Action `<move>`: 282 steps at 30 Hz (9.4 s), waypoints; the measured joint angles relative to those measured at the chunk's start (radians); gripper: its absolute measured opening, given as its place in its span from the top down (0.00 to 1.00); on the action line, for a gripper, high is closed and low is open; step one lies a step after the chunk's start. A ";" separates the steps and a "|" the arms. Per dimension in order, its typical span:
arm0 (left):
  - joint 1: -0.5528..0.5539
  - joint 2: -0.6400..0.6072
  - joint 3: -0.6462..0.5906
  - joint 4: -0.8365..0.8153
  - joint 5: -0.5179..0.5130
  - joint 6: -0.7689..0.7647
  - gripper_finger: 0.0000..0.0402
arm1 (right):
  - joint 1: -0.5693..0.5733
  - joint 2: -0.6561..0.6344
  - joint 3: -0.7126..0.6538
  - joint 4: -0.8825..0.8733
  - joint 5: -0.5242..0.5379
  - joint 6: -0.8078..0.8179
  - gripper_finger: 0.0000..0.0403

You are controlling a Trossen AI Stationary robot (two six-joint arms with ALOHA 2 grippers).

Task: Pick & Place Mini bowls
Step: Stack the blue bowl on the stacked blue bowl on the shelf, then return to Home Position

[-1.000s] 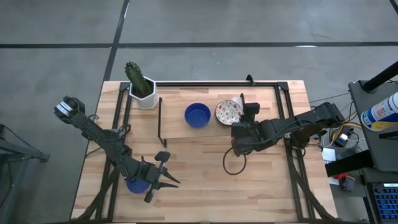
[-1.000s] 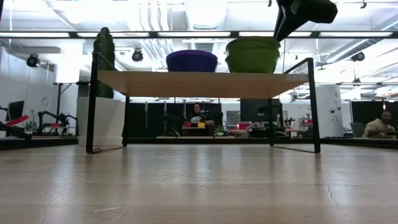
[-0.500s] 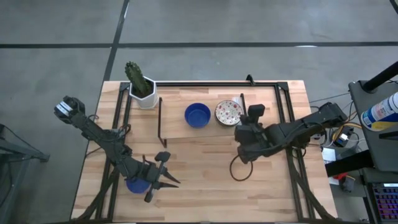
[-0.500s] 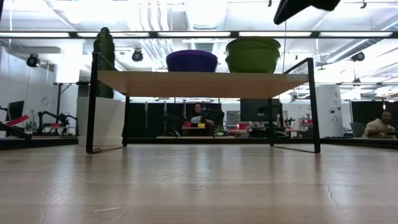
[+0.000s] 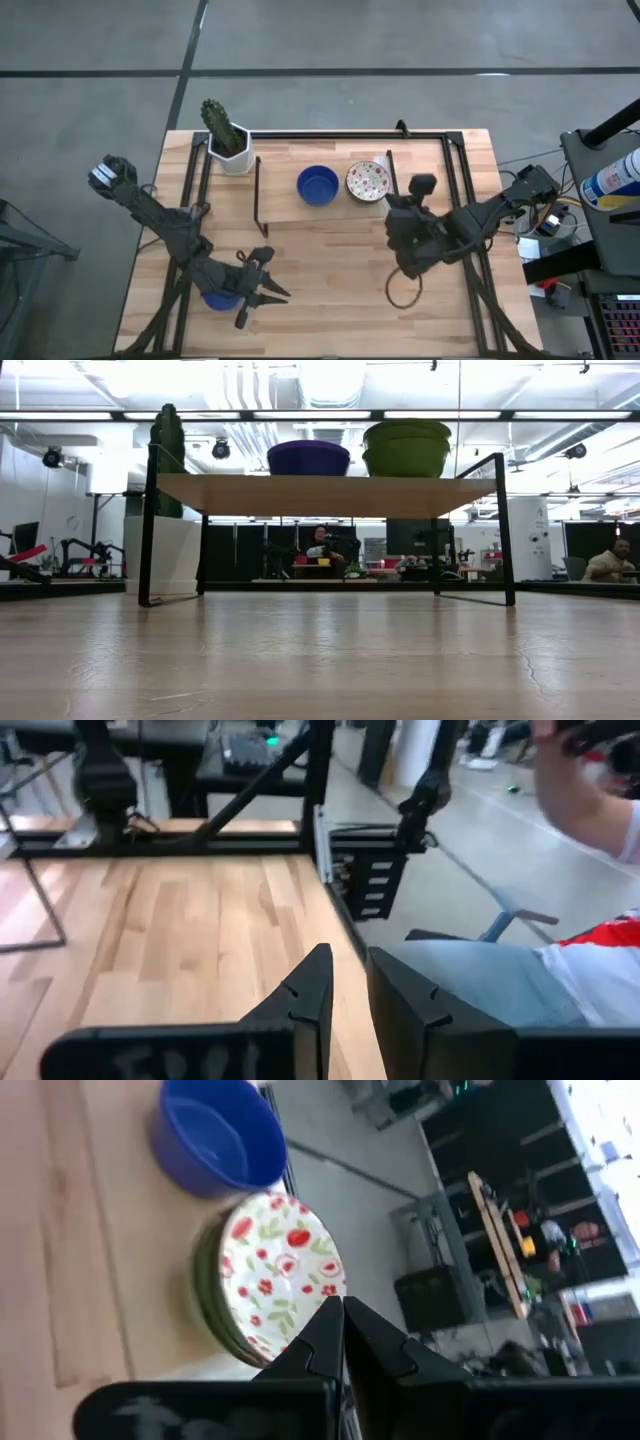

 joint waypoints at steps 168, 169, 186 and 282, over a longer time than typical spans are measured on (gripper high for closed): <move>0.638 0.564 1.176 -1.571 0.049 0.329 0.99 | 0.265 -0.012 -0.262 0.393 -0.049 0.247 0.98; 0.638 0.564 1.176 -1.571 0.049 0.327 0.98 | 0.265 -0.012 -0.262 0.393 -0.049 0.247 0.98; 0.638 0.566 1.177 -1.556 0.039 0.268 0.83 | 0.271 -0.012 -0.263 0.397 -0.076 0.249 0.98; 0.377 -1.115 -0.656 -0.213 0.343 0.225 1.00 | -0.294 -1.338 -1.386 1.363 -1.220 -0.463 0.98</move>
